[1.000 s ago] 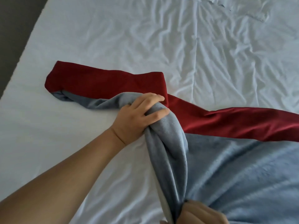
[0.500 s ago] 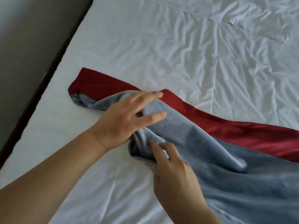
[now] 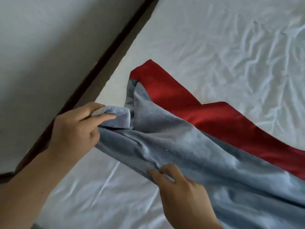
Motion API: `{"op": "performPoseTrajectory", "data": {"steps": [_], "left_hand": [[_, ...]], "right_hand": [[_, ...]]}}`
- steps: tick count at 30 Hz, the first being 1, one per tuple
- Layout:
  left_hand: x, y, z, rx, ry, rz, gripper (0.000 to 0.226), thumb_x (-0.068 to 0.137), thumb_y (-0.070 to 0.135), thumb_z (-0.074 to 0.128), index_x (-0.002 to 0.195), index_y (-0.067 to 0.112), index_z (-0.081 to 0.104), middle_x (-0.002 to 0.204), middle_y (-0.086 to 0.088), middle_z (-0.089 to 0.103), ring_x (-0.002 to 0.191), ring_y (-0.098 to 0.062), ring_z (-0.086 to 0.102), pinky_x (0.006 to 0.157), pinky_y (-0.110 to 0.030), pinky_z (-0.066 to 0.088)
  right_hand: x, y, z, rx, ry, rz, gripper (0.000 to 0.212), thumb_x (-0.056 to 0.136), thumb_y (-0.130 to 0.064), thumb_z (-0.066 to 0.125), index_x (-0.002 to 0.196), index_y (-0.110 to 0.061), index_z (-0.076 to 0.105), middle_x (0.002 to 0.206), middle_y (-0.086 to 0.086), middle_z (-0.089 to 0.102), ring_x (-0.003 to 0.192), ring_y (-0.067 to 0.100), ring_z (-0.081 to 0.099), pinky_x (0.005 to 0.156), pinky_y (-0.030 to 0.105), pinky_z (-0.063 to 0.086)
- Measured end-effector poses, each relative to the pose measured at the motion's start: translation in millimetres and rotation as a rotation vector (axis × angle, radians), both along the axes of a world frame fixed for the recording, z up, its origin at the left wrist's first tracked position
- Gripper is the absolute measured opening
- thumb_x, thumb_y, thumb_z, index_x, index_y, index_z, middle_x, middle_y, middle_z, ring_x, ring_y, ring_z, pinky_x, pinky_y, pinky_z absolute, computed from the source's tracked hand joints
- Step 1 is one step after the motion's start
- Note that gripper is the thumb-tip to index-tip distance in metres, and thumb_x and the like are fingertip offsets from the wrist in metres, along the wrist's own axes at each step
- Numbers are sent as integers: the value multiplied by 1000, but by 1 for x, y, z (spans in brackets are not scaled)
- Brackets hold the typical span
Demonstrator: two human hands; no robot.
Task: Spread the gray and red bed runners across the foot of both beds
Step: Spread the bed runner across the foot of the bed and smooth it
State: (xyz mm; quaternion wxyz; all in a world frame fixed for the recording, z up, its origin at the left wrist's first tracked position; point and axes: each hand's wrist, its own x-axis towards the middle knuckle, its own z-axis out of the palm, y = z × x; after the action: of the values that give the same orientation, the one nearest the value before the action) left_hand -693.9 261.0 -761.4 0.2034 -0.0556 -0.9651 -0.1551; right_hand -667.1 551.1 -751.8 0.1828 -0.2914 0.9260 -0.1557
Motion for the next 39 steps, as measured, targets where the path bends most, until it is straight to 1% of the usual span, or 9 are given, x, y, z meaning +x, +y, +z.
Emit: {"op": "performPoseTrajectory", "data": {"steps": [5, 8, 13, 18, 23, 26, 30, 33, 39], "left_hand": [[45, -43, 7, 133, 25, 416, 65, 76, -11, 46, 133, 11, 68, 81, -19, 64, 56, -27, 43, 59, -27, 40], [94, -58, -10, 346, -133, 651, 68, 81, -1, 53, 146, 21, 57, 88, -16, 67, 55, -32, 57, 58, -34, 51], [141, -42, -57, 264, -622, 799, 65, 80, -2, 70, 143, 10, 59, 129, -25, 60, 74, -33, 58, 66, -42, 50], [114, -49, -65, 27, -488, 749, 60, 94, 31, 55, 152, 20, 46, 163, -19, 25, 147, -46, 28, 110, -64, 30], [77, -34, -83, 135, -639, 664, 72, 102, 68, 29, 161, 27, 24, 155, -9, 45, 140, -30, 45, 112, -51, 39], [74, -30, -96, 274, -580, 780, 69, 97, 63, 45, 153, 22, 42, 131, -10, 60, 118, -28, 57, 104, -44, 45], [77, -27, -106, 221, -274, 666, 47, 91, 14, 74, 135, 24, 60, 94, -6, 58, 86, -27, 57, 79, -43, 46], [81, -42, -108, 161, -246, 623, 78, 73, -5, 78, 139, 33, 62, 93, -2, 51, 85, -23, 50, 80, -36, 36], [69, -77, -106, 80, -234, 663, 88, 62, -5, 81, 139, 34, 63, 89, -2, 45, 83, -25, 47, 78, -37, 32]], "right_hand": [[11, -37, -10, 23, -86, 160, 51, 40, -19, 80, 87, -35, 70, 75, -9, 62, 39, 17, 51, 28, 26, 38], [15, -64, -11, 43, -197, 256, 40, 37, -31, 80, 74, -33, 67, 63, -10, 57, 44, 14, 55, 31, 23, 39], [7, -107, -8, -15, -276, 426, 35, 90, -51, 45, 116, -33, 60, 108, -9, 63, 94, 19, 66, 76, 37, 57], [-35, -152, -23, -123, -87, 188, 32, 101, -35, 45, 132, -34, 50, 111, -5, 58, 91, 22, 62, 69, 39, 56], [-117, -202, -42, 68, -142, -111, 81, 100, -24, 48, 154, -49, -7, 63, 0, 58, 44, 10, 50, 31, 18, 35], [-154, -228, -45, 196, -77, -61, 106, 92, -8, 53, 149, -49, -27, 58, 4, 54, 40, 11, 45, 32, 18, 29], [-176, -254, -58, 267, -203, -25, 92, 94, -2, 49, 155, -49, -3, 97, 11, 61, 70, 23, 65, 63, 42, 60], [-182, -265, -71, 300, -154, -10, 38, 99, -6, 47, 131, -27, 42, 111, 13, 56, 84, 30, 62, 73, 44, 58], [-166, -299, -73, 51, 116, -74, 21, 97, -2, 45, 118, -2, 46, 94, 13, 49, 83, 27, 52, 72, 36, 42]]}}
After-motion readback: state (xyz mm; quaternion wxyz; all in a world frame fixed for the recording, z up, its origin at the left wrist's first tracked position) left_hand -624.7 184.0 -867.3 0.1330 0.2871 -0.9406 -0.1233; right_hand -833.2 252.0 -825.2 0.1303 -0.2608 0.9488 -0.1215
